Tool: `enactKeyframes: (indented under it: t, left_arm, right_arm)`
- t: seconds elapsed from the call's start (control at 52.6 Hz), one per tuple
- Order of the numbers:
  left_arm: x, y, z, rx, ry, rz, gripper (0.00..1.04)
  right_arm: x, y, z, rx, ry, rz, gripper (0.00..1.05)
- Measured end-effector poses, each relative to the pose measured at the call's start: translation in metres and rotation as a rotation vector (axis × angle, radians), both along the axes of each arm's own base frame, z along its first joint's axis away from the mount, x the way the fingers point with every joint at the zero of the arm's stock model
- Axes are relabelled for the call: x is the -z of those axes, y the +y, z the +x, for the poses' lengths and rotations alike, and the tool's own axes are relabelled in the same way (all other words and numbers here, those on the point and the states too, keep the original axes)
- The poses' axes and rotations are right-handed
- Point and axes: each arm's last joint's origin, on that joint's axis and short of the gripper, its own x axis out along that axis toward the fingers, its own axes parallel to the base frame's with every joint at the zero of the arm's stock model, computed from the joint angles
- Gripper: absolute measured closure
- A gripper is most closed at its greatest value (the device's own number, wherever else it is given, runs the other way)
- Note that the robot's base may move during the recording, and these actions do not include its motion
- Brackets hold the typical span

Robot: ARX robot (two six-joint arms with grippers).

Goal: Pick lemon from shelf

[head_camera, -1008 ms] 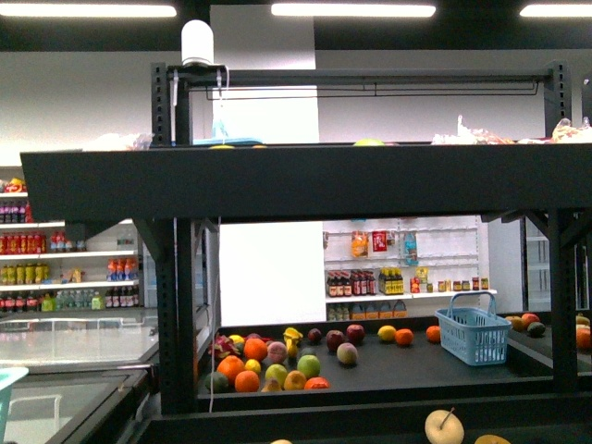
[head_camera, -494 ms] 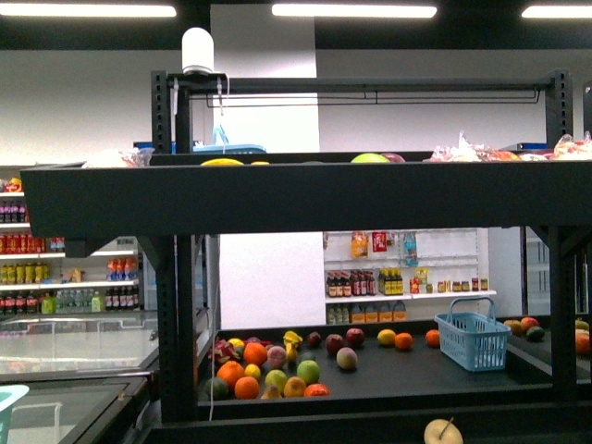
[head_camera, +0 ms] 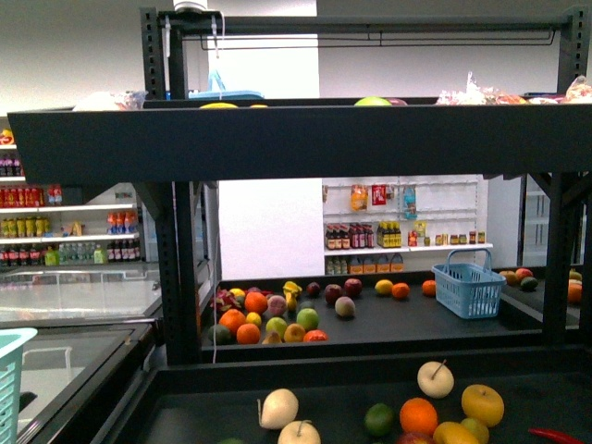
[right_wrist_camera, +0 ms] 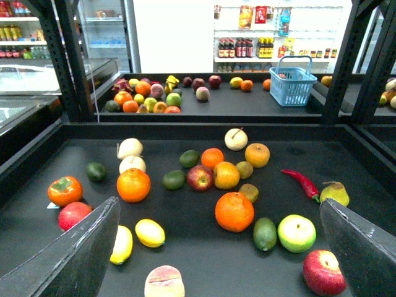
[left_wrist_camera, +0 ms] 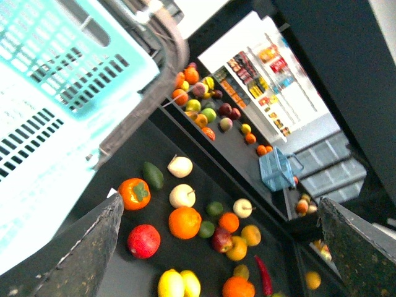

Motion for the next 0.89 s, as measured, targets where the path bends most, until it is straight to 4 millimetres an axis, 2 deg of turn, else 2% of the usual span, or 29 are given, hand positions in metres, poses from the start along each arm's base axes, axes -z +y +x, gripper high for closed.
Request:
enactKeyframes:
  t: [0.19,0.437,0.627,0.894]
  left_arm:
    - [-0.006,0.029,0.044,-0.032,0.003,-0.117,0.08]
    - [-0.003,0.055,0.088,-0.098,-0.030,-0.249,0.08]
    - [-0.002,0.062,0.112,-0.103,-0.053,-0.292,0.08]
    - [-0.006,0.067,0.133,-0.108,-0.103,-0.314,0.08]
  right_arm:
    - [0.000,0.000,0.000,0.000,0.000,0.000,0.07]
    - [0.000,0.000,0.000,0.000,0.000,0.000,0.07]
    - [0.000,0.000,0.000,0.000,0.000,0.000,0.07]
    - [0.000,0.000,0.000,0.000,0.000,0.000,0.07]
